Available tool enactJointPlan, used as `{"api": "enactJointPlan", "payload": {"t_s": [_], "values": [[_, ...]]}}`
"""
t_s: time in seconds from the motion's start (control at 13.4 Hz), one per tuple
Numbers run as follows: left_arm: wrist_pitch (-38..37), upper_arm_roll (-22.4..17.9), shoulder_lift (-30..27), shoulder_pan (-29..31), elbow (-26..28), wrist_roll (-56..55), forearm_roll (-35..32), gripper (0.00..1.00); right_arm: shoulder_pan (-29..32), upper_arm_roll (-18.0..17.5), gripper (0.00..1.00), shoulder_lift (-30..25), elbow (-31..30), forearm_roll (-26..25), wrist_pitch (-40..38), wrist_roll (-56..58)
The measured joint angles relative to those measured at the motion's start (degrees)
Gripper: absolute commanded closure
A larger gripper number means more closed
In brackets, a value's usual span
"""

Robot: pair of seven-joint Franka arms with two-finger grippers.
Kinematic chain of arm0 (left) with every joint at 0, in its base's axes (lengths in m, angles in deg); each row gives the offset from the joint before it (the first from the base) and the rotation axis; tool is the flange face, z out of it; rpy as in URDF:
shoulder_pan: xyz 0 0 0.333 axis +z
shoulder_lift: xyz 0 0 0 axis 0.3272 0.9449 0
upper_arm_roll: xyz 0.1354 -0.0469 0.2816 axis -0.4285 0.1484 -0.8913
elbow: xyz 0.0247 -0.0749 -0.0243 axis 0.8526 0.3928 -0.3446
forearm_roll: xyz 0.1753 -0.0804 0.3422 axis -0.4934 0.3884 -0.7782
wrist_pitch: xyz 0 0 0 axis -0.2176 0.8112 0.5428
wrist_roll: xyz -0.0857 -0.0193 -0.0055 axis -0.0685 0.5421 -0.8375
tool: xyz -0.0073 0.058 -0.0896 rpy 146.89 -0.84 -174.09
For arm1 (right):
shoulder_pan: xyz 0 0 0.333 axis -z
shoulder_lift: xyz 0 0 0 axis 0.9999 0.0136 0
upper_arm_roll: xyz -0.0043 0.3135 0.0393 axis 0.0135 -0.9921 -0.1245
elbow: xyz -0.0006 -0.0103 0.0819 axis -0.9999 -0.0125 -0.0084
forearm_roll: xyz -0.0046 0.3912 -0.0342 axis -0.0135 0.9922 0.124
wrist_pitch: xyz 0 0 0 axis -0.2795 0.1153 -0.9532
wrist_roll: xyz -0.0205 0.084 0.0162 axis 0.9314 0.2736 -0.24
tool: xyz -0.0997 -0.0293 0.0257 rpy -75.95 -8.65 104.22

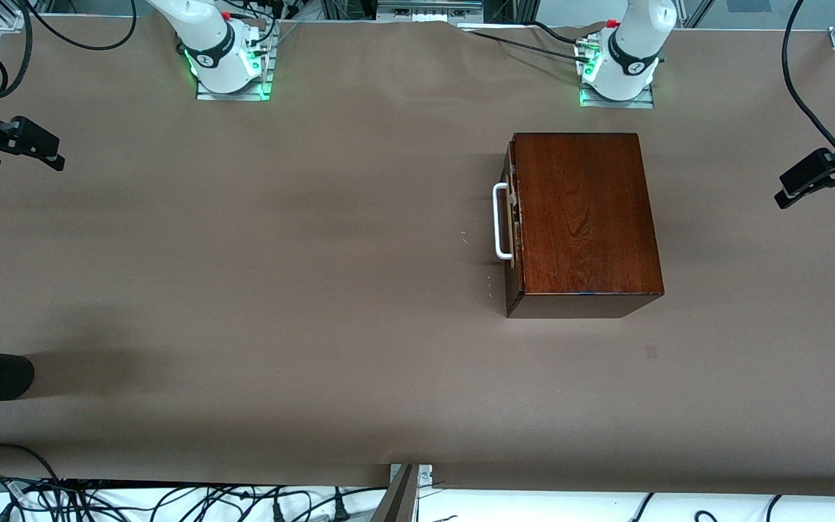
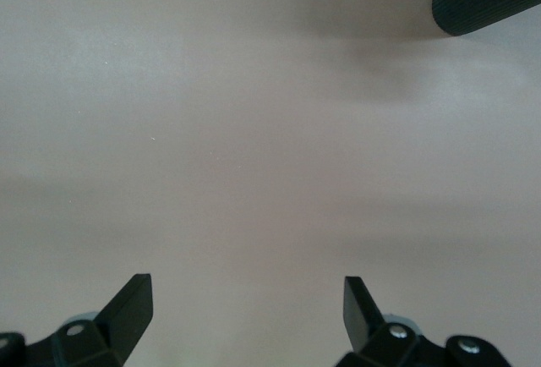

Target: Open drawer, take yellow block, close drawer

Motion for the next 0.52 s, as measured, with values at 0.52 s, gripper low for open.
{"api": "enactJointPlan", "payload": {"t_s": [0.52], "values": [[-0.5,0.1,0.1,0.0,0.0,0.0,0.0,0.0,0.0,0.0,0.0,0.0,0.0,0.0,0.0,0.0]]}}
